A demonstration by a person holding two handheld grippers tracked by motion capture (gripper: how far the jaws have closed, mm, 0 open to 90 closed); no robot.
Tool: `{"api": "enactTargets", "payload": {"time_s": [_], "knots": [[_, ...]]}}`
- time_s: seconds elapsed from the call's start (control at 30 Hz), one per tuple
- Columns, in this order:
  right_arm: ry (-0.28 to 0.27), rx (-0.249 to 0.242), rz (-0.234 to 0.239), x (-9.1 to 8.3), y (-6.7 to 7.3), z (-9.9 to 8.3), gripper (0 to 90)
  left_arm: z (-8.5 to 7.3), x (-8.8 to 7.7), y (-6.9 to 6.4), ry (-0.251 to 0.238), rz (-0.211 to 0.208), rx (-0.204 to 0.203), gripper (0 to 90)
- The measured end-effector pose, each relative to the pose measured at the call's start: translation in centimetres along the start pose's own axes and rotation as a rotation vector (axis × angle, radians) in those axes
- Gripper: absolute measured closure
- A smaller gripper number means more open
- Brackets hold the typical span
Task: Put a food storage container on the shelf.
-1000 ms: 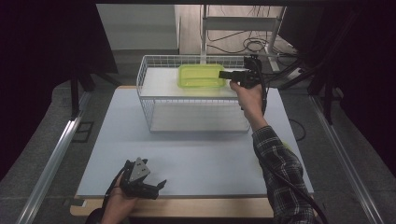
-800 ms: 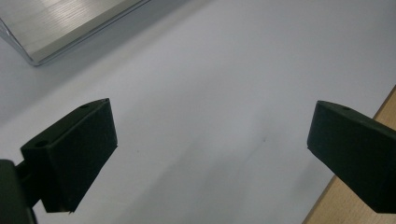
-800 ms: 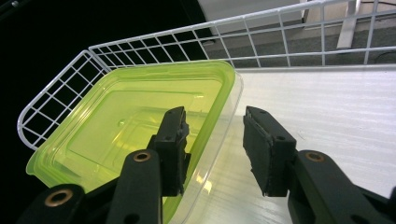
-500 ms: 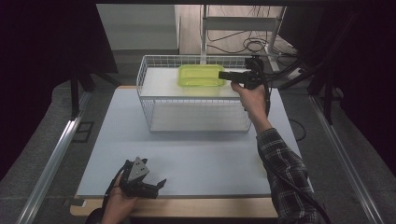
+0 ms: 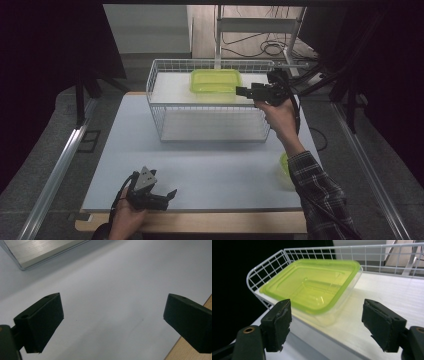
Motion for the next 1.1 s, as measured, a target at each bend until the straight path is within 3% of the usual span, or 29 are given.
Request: {"api": "enactTargets", "payload": {"time_s": [0.4, 0.8, 1.1], "knots": [[0.020, -0.060, 0.022, -1.1, 1.0, -2.9, 16.6, -0.1, 0.1, 0.2, 0.014, 0.005, -0.020, 3.1], [0.039, -0.141, 0.042, -2.2, 2.4, -6.3, 10.9, -0.2, 0.1, 0.0, 0.024, 0.005, -0.012, 3.6], [0.062, -0.201, 0.052, -2.6, 3.3, -9.6, 9.1, -0.1, 0.2, -0.1, 0.021, -0.020, -0.013, 3.5]]}}
Point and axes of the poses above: each handheld gripper's, and its own axes: x roughly forward along the jaws, z roughly out of its top, y roughly to its left, the point moved 8 cm from there along x, roughly forward along the jaws, and after that the axes turned 6 degrees about -x, right-handed, at the moved point
